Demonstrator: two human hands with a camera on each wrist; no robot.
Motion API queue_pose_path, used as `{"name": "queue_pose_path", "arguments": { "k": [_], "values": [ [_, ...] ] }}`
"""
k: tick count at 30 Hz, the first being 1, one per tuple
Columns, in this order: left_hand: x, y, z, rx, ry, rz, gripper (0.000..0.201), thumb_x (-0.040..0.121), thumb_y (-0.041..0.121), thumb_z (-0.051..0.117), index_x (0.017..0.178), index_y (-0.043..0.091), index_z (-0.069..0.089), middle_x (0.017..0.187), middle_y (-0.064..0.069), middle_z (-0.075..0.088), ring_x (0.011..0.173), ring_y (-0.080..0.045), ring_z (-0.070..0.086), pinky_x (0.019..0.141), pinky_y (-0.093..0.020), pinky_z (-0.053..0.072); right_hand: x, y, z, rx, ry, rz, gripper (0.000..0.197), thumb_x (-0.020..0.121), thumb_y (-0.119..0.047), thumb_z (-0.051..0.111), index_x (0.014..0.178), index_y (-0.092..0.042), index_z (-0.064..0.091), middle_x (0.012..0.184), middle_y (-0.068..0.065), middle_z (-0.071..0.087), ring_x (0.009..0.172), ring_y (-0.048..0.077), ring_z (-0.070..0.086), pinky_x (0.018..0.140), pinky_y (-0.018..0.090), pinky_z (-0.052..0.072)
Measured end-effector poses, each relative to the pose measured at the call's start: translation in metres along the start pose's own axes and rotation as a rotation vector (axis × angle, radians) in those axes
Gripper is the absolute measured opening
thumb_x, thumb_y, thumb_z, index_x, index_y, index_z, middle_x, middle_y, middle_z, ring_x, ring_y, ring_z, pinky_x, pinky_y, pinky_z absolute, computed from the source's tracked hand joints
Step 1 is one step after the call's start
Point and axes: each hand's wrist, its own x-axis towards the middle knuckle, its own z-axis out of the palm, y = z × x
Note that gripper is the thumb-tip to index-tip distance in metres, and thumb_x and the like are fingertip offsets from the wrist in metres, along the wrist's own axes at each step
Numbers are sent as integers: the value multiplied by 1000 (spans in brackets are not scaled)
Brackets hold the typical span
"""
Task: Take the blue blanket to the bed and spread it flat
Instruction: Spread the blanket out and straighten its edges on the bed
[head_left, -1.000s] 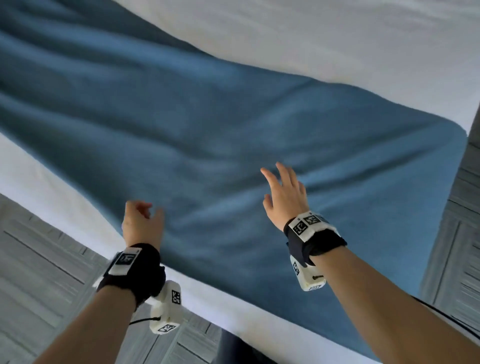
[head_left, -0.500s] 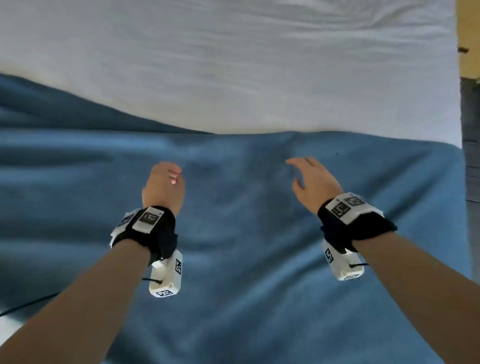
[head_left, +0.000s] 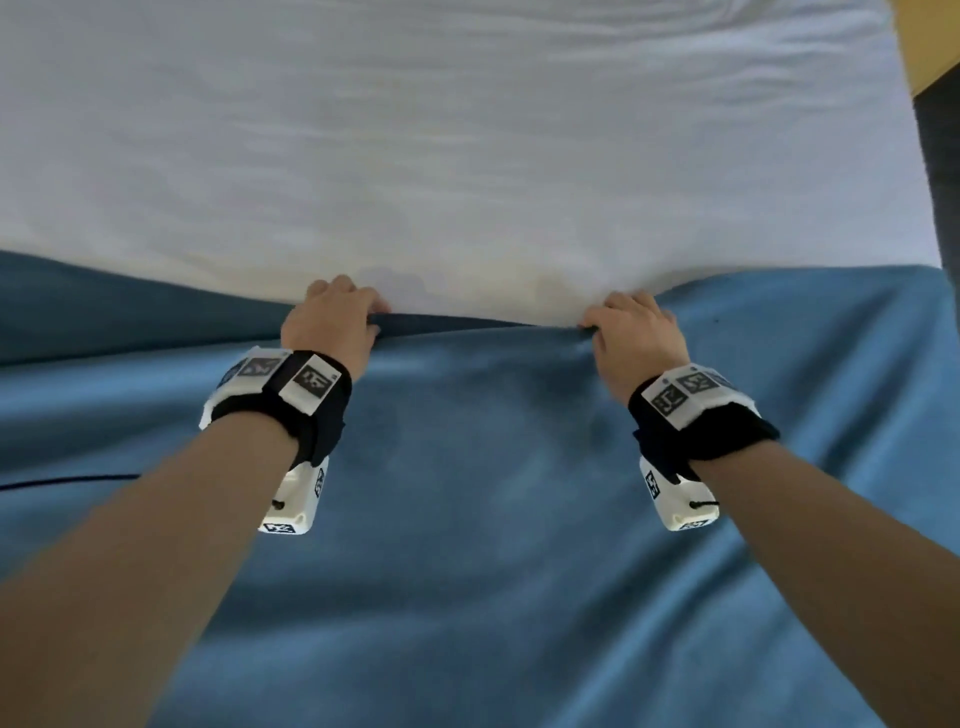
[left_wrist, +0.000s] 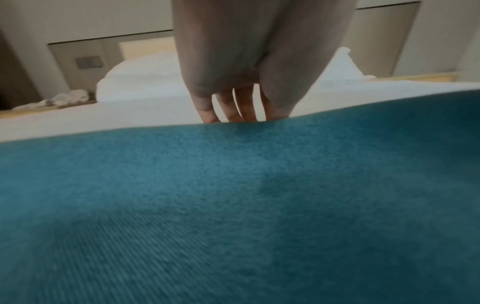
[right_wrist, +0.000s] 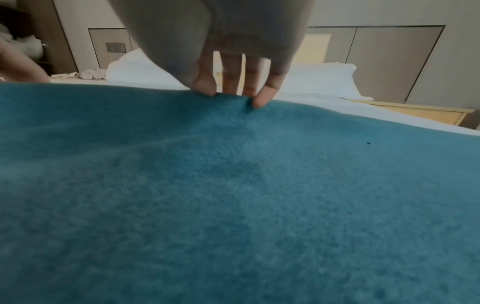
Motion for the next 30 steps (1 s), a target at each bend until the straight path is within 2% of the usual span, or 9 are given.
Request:
{"name": "queue_pose_path", "arguments": {
  "k": [3, 7, 10, 13, 18, 21, 23, 26, 30],
  "values": [
    [0, -6, 2, 88, 55, 58, 18, 86, 22, 62, 102, 17, 64, 107, -10, 53, 107, -30, 48, 72, -41, 45, 1, 5, -4, 86, -26, 95, 28, 92, -11, 44, 113, -21, 60, 109, 9, 57, 98, 34, 56, 72, 33, 38],
    [-2, -9, 5, 71, 142, 37, 14, 89, 32, 55, 98, 24, 63, 95, -7, 69, 88, -33, 63, 62, -32, 39, -1, 9, -4, 67, -143, 175, 33, 90, -18, 51, 122, -24, 47, 113, 12, 56, 98, 35, 58, 72, 37, 43],
    [-3, -9, 7, 37, 129, -24, 18, 91, 35, 48, 103, 25, 57, 86, -9, 70, 82, -36, 64, 61, -32, 38, 4, 10, -7, 22, -208, 236, 19, 91, -22, 50, 109, -20, 49, 101, 14, 63, 88, 33, 59, 66, 34, 43],
    [-1, -5, 3, -54, 129, -108, 19, 92, 36, 46, 106, 24, 53, 92, -13, 69, 88, -40, 62, 68, -38, 43, 14, 9, -13, 78, -264, 252, 13, 91, -22, 49, 103, -16, 51, 99, 14, 63, 84, 32, 57, 68, 34, 43],
    [26, -5, -19, -396, 305, -220, 13, 91, 30, 44, 103, 25, 46, 77, 2, 68, 87, -33, 63, 72, -41, 49, 45, -1, -30, 285, 107, 274, 10, 92, -22, 45, 100, -15, 43, 77, 8, 56, 69, 30, 47, 62, 33, 36],
    [37, -7, -16, -525, 177, -190, 34, 91, 15, 46, 125, 17, 40, 118, -8, 64, 111, -33, 56, 90, -45, 47, 50, -1, -22, 412, 24, 231, 24, 91, -12, 41, 114, -16, 43, 98, 13, 66, 90, 34, 58, 72, 36, 45],
    [34, -7, -6, -495, -20, -135, 63, 90, 11, 53, 145, 14, 23, 149, -8, 38, 136, -29, 36, 110, -46, 33, 43, 2, -14, 467, -77, 187, 47, 90, -8, 46, 136, -15, 35, 123, 9, 59, 114, 28, 53, 91, 36, 43],
    [21, -5, 5, -310, -39, -89, 76, 86, 15, 59, 149, 20, 15, 158, -3, 18, 145, -24, 17, 117, -50, 15, 24, 5, -3, 399, -127, 84, 63, 88, -10, 50, 145, -19, 25, 145, 5, 40, 134, 23, 36, 109, 40, 33],
    [-20, -1, 21, -230, 90, -69, 69, 85, 16, 57, 146, 23, 26, 156, -1, 22, 144, -23, 19, 117, -47, 11, -26, 1, 12, 312, -38, -17, 59, 84, -5, 49, 140, -17, 36, 145, 6, 38, 135, 24, 33, 110, 43, 32]
  ]
}}
